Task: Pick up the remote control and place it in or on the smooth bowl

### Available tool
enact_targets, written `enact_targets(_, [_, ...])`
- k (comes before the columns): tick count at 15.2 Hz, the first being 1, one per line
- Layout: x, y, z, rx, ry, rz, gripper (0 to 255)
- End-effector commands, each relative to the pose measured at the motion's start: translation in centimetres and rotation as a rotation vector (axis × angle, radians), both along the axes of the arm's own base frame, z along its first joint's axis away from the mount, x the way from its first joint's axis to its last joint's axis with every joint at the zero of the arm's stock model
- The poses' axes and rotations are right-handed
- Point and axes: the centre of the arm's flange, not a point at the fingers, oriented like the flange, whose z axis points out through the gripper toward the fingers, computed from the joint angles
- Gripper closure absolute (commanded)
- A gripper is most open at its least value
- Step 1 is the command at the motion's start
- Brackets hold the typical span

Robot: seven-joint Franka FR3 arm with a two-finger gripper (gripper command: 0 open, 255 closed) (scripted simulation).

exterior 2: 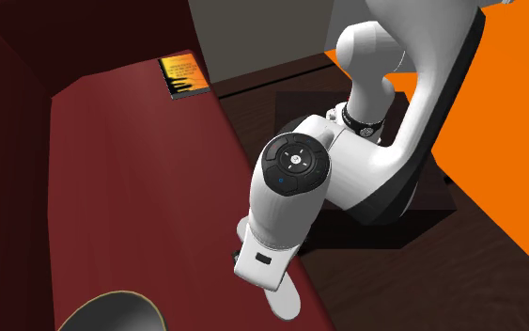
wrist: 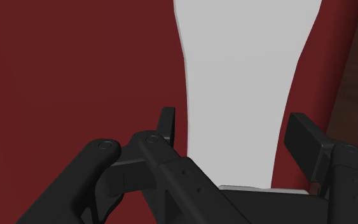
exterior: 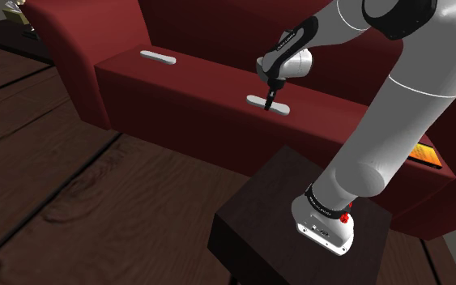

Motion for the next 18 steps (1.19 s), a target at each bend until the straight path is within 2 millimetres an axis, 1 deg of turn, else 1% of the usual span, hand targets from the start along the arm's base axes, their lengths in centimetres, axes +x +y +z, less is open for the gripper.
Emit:
enact_targets(1, [0.0, 0.0, 0.0, 0.0, 0.0, 0.0, 255])
enact_targets(2, [0.0, 0.0, 0.0, 0.0, 0.0, 0.0, 255])
enact_targets(18, [0.0, 0.0, 8.5, 0.0, 0.0, 0.0, 255])
